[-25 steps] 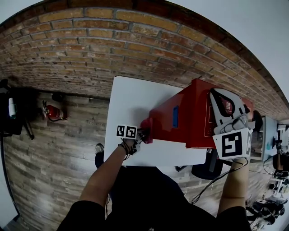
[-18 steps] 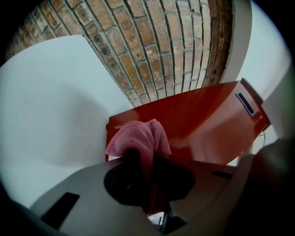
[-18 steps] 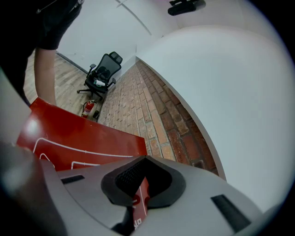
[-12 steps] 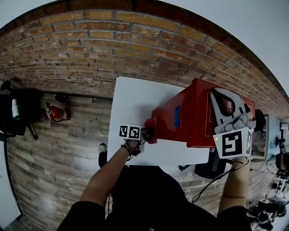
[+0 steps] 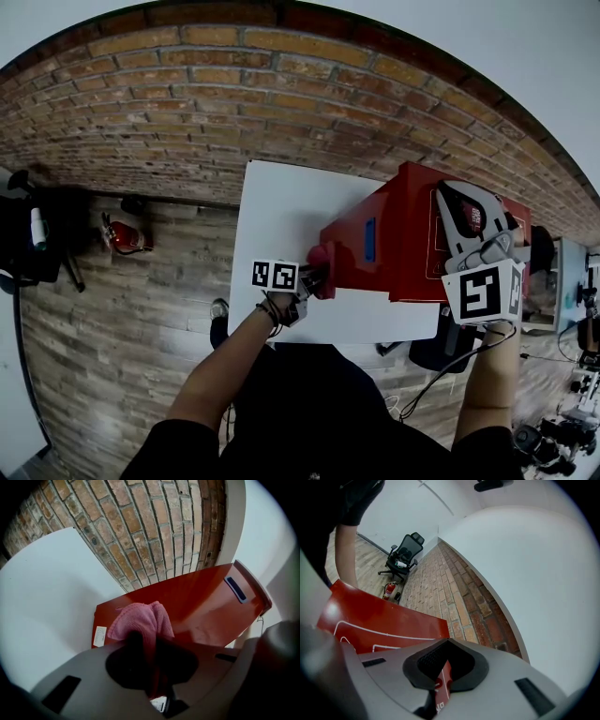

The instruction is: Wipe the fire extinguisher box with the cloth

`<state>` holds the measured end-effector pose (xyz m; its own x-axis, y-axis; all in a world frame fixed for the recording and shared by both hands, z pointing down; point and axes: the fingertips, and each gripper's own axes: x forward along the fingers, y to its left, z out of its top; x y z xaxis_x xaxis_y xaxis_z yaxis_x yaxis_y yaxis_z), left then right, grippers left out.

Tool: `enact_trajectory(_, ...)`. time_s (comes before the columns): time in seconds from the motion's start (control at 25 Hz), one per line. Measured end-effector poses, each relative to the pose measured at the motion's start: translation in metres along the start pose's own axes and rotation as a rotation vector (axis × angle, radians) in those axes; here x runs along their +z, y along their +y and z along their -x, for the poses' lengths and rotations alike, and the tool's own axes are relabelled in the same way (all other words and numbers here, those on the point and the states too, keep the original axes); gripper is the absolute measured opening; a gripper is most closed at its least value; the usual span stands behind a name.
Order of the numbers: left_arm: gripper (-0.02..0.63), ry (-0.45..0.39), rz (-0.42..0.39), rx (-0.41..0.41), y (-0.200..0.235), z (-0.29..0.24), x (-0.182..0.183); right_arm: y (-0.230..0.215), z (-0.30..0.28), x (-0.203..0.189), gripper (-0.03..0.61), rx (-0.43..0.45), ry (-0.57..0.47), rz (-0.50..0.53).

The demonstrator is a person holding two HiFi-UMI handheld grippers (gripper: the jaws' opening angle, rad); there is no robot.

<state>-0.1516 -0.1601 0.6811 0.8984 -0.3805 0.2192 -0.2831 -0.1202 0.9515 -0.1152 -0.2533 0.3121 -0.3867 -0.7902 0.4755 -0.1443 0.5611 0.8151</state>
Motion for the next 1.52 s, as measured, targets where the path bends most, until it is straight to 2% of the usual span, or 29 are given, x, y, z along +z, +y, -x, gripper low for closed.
enact_trajectory(0.28, 0.075, -0.011, 0.002, -0.002, -0.02, 0.005, 0.004, 0.003, 0.001, 0.002, 0.018, 0.007, -0.011, 0.005)
enact_trajectory(1.52, 0.075, -0.062, 0.02, -0.167, -0.135, 0.032, 0.023, 0.003, 0.002, 0.004, 0.018, 0.002, -0.004, -0.002)
